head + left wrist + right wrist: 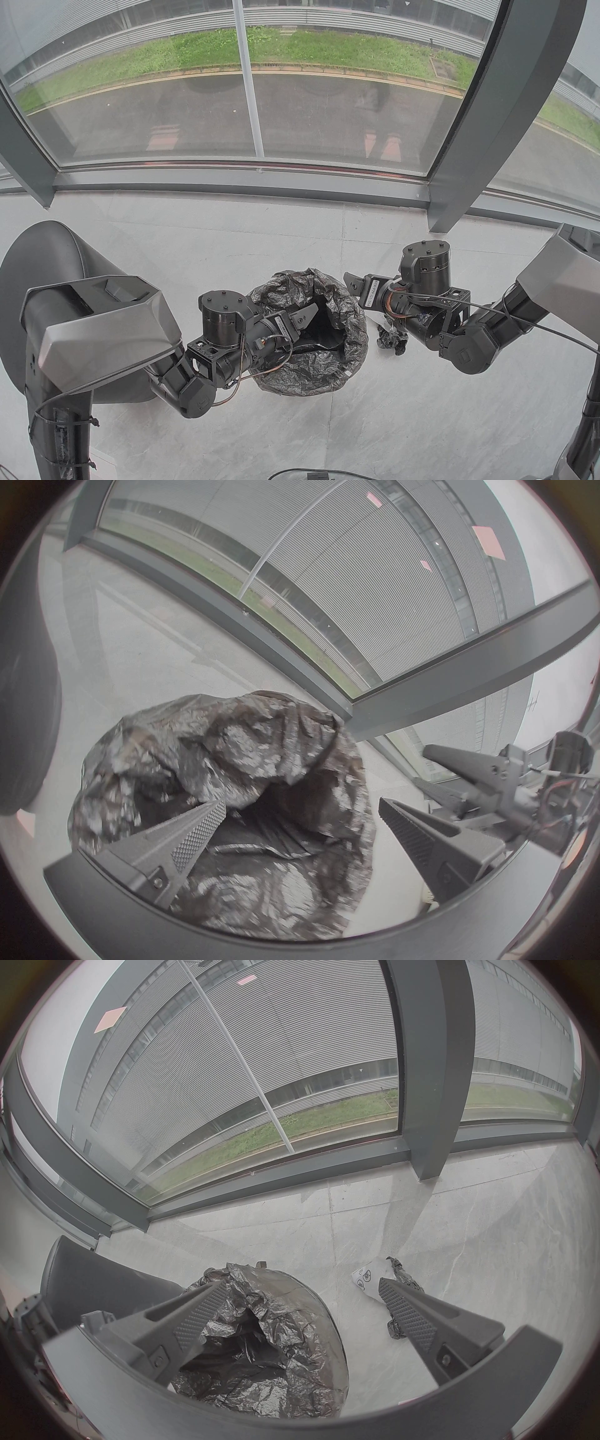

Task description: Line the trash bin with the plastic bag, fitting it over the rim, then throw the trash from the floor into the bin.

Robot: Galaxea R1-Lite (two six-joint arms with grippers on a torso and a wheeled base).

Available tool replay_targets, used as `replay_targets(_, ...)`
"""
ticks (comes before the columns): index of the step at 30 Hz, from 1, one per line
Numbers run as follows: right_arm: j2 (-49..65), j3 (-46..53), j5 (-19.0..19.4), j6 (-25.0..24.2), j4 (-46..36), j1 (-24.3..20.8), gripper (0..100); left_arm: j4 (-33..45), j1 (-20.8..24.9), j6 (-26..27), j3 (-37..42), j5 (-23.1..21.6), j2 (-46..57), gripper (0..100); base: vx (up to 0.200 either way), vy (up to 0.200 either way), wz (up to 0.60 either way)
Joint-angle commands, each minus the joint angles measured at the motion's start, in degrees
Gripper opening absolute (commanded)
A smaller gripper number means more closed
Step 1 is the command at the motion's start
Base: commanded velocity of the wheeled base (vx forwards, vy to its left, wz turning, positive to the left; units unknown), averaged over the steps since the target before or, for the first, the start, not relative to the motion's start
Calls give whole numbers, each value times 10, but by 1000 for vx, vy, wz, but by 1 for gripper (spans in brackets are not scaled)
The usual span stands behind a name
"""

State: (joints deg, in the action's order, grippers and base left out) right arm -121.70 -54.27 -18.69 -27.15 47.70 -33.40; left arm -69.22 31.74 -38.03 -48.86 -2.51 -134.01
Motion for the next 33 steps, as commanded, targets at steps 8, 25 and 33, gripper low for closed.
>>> replay_targets(8,-37,-9,23,1,0,28,100,10,108,-83,164,0,248,100,0,0,0)
replay_targets(25,-104,16,23,52,-2,82,100,38,-128,89,227,-43,432,100,0,0,0)
replay_targets(33,-160,12,37,124,-8,123,100,38,-256,61,222,-169,452,100,0,0,0)
